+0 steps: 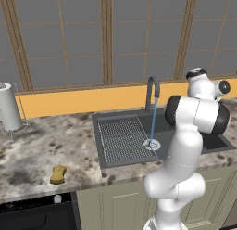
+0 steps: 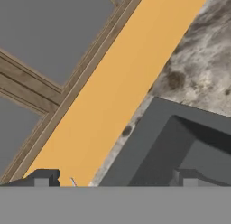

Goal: Soak the sponge with water for a few seconds and then drop it inside the sink.

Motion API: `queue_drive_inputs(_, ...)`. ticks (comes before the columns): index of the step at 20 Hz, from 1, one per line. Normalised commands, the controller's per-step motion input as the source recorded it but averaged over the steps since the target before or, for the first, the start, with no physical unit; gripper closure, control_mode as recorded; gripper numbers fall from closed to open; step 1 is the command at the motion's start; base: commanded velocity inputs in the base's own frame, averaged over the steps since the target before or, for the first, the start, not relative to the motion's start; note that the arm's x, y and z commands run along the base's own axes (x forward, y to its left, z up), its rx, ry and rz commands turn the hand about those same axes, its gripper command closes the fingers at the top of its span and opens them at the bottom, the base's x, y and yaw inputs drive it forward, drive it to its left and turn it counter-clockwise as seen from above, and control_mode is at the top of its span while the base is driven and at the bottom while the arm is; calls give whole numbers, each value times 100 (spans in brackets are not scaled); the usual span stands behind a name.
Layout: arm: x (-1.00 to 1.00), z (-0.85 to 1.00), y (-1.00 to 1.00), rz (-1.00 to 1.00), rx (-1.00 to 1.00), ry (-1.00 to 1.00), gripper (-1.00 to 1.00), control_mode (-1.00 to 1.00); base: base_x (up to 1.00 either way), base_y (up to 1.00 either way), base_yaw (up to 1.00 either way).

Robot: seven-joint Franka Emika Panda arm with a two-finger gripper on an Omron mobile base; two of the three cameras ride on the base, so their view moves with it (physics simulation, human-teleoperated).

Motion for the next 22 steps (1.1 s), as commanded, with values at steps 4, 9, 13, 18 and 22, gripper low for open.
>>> queue_drive_inputs(4, -68, 53, -3, 0, 1, 6, -100, -100, 0, 0, 0)
queue_drive_inputs(9, -69, 45, 0, 0, 0, 3, -100, -100, 0, 0, 0)
queue_drive_inputs(13, -61, 41, 1, 0, 0, 4, -100, -100, 0, 0, 0)
queue_drive_inputs(18, -73, 30, 16, 0, 0, 0, -100, -100, 0, 0, 0)
queue_drive_inputs(22, -62, 18, 48, 1, -1, 0, -100, -100, 0, 0, 0)
